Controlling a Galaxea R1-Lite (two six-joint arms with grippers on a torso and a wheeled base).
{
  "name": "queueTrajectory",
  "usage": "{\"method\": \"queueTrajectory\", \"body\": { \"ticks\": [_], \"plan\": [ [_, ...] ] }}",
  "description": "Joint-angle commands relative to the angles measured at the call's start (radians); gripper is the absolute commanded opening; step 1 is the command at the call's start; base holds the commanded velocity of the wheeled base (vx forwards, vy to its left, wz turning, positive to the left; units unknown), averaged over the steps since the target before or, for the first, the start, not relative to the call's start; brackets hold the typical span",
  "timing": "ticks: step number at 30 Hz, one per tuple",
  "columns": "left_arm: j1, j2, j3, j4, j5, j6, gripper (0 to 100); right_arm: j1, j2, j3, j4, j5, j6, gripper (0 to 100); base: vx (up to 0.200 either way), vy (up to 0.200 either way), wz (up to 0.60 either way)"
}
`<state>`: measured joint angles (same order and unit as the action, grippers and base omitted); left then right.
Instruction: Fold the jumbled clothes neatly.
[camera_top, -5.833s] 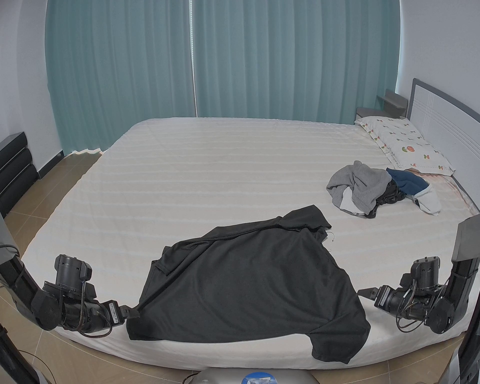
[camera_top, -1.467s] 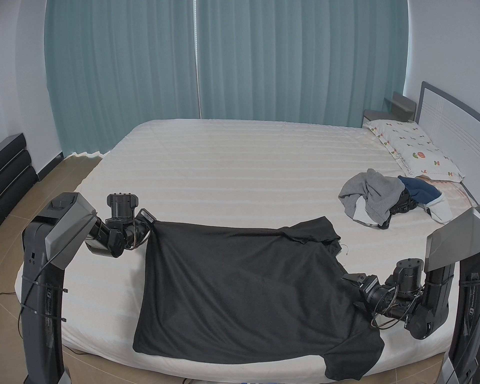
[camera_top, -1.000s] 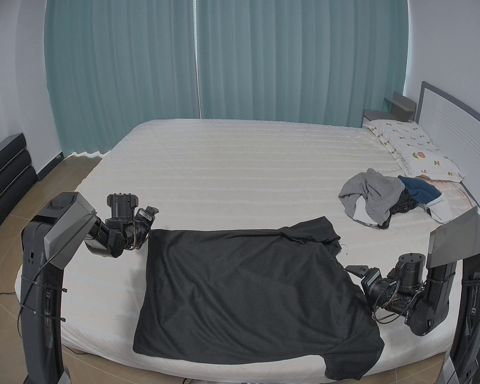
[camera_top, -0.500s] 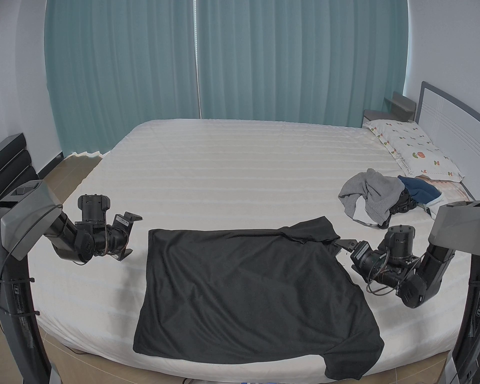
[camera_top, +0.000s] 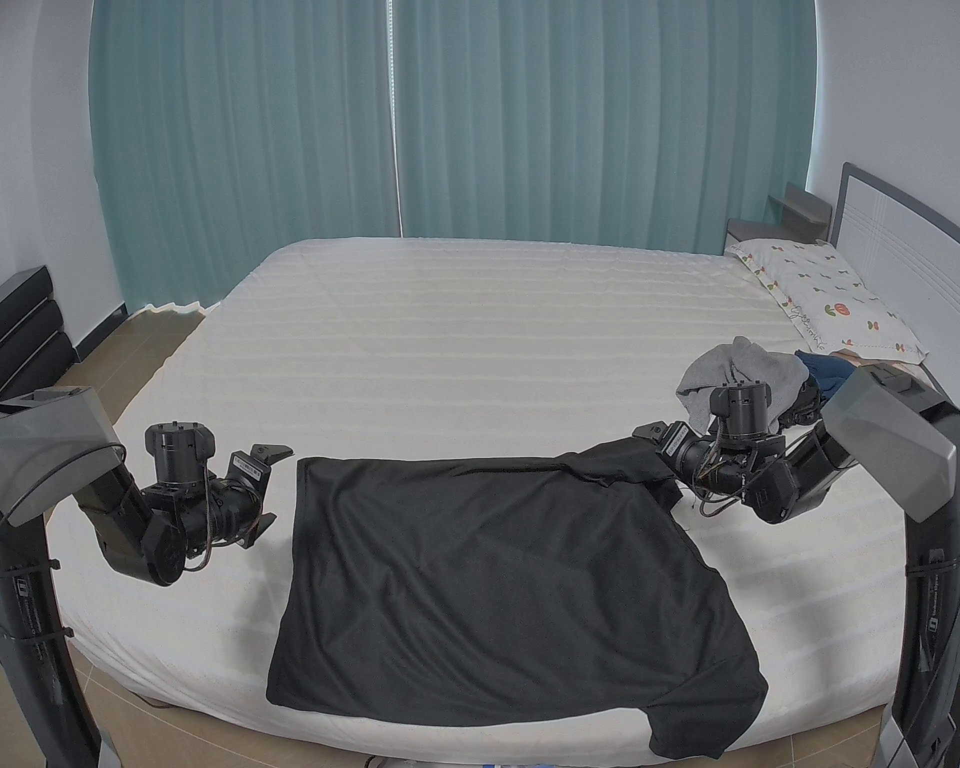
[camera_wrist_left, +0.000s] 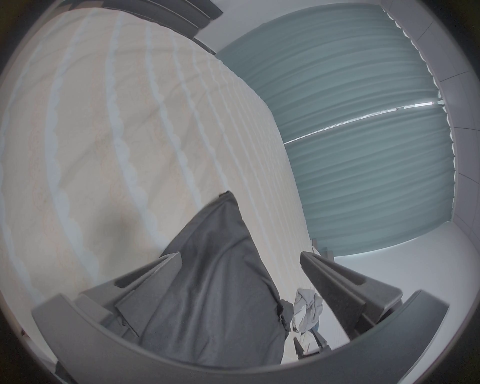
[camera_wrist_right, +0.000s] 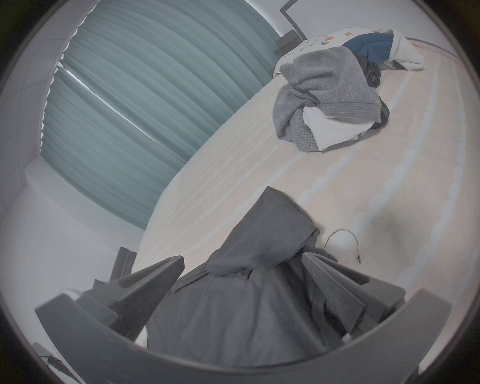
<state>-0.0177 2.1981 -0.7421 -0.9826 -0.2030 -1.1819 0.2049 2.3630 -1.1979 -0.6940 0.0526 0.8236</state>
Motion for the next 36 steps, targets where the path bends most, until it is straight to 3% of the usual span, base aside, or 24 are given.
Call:
{"method": "queueTrajectory", "body": {
  "ticks": [1, 13, 18, 24, 25, 36],
  "plan": [
    [-0.019, 0.022, 0.067, -0.056, -0.001, 0.001, 100, -0.015, 0.151, -0.121, 0.033, -0.025, -0.027, 100, 0.0, 0.0, 0.0],
    [-0.024, 0.022, 0.072, -0.057, -0.001, 0.001, 100, 0.004, 0.16, -0.209, 0.071, -0.034, -0.029, 100, 0.0, 0.0, 0.0],
    [-0.024, 0.022, 0.073, -0.057, -0.001, 0.001, 100, 0.037, 0.223, -0.355, 0.191, -0.037, -0.024, 100, 0.0, 0.0, 0.0],
    [-0.024, 0.023, 0.073, -0.057, -0.001, 0.001, 100, 0.053, 0.306, -0.548, 0.329, -0.106, -0.027, 100, 0.0, 0.0, 0.0],
    [-0.024, 0.022, 0.073, -0.059, 0.0, 0.001, 100, 0.051, 0.315, -0.578, 0.346, -0.111, -0.026, 0, 0.0, 0.0, 0.0],
    [-0.024, 0.023, 0.073, -0.057, -0.001, 0.001, 100, 0.024, 0.354, -0.802, 0.412, -0.14, -0.023, 0, 0.0, 0.0, 0.0]
  ]
}}
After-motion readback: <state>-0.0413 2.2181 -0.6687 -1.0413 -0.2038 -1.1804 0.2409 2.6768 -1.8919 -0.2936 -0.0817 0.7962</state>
